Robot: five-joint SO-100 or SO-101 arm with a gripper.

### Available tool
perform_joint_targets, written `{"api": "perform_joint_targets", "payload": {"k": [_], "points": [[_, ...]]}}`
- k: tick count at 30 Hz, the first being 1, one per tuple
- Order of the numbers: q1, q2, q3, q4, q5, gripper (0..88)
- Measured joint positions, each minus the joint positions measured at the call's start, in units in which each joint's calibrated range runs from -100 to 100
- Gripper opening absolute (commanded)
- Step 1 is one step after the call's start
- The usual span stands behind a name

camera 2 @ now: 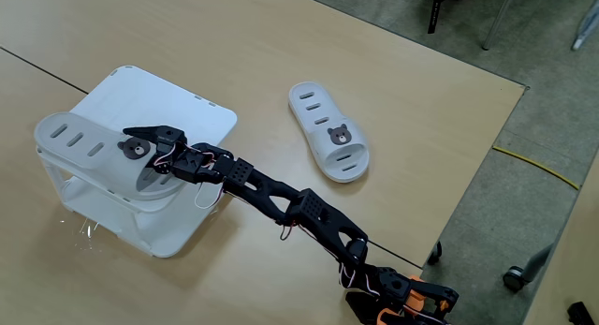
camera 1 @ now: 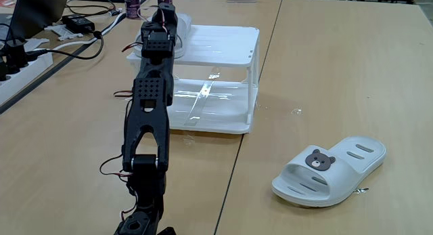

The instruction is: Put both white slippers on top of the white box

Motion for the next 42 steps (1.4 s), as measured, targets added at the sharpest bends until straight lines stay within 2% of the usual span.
{"api": "perform_joint_targets", "payload": {"k": [12, 20, 26, 32, 34, 36, 42], "points": [[0.0, -14.3, 18.5, 0.0, 0.0, 30.8], [0.0, -31.1, 43.9, 0.0, 0.0, 30.8], [0.0, -52.0, 64.8, 0.0, 0.0, 29.7], [2.1, -76.3, 80.0, -0.3, 0.0, 8.3], [5.3, -82.0, 81.0, -5.8, 0.0, 2.0], [7.8, -84.6, 82.6, -13.8, 0.0, 0.8], [8.7, -89.2, 100.5, -55.5, 0.0, 0.8]]}}
